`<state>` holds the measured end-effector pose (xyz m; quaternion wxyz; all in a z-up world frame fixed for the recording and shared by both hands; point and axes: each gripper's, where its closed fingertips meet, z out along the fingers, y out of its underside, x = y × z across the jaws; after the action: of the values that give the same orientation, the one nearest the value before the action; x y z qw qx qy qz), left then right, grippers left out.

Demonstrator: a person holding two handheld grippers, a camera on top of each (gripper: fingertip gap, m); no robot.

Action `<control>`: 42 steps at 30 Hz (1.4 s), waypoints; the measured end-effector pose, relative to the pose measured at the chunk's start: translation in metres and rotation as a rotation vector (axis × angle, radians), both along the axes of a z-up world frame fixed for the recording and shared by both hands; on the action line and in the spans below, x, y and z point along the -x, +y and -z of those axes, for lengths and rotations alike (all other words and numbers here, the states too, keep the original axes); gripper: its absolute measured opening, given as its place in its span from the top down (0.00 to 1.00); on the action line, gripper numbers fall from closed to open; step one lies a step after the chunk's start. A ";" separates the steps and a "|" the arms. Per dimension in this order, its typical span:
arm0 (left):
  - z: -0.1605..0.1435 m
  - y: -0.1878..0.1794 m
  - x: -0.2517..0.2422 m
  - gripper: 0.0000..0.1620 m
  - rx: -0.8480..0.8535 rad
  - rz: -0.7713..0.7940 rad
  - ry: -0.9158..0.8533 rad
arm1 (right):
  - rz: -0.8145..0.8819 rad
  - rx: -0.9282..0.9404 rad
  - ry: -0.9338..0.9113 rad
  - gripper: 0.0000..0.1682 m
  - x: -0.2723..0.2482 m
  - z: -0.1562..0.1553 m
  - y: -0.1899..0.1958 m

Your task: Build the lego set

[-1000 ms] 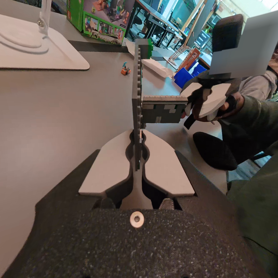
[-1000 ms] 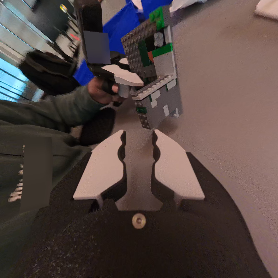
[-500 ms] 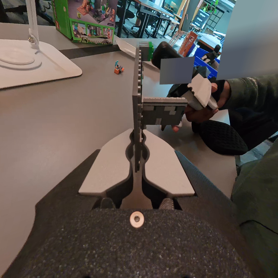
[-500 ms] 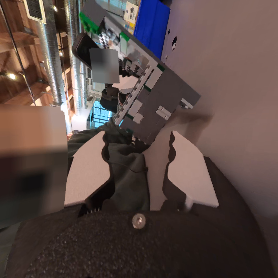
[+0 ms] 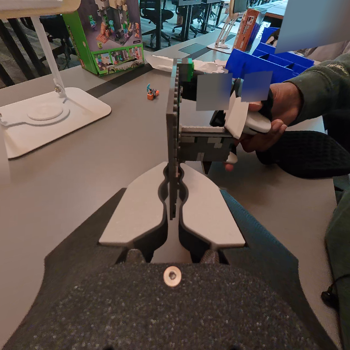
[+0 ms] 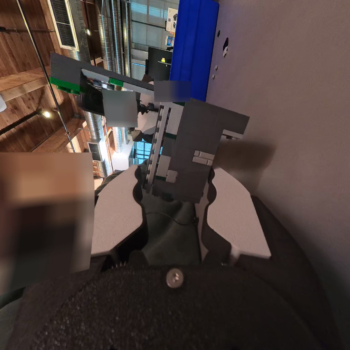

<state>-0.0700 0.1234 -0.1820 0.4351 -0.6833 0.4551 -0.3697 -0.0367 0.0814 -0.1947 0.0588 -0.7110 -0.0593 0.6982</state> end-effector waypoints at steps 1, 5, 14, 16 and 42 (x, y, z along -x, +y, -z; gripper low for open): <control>-0.001 0.000 0.000 0.96 0.000 -0.001 0.000 | 0.001 -0.001 0.000 0.60 0.000 0.001 0.000; -0.002 -0.002 -0.001 0.96 -0.015 0.003 0.009 | 0.000 -0.007 0.004 0.63 0.001 0.003 -0.002; -0.013 -0.008 -0.003 0.96 -0.105 0.023 0.006 | 0.018 -0.042 0.054 0.65 -0.001 -0.003 -0.006; -0.015 -0.010 -0.003 0.96 -0.124 0.033 0.000 | 0.016 -0.043 0.063 0.65 -0.001 -0.004 -0.008; -0.032 -0.018 -0.007 0.96 -0.187 0.045 -0.017 | 0.035 -0.052 0.125 0.60 -0.001 -0.016 -0.021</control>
<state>-0.0627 0.1051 -0.1502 0.4924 -0.6260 0.4993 -0.3411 -0.0355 0.0607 -0.1790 0.0932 -0.6654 -0.0610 0.7381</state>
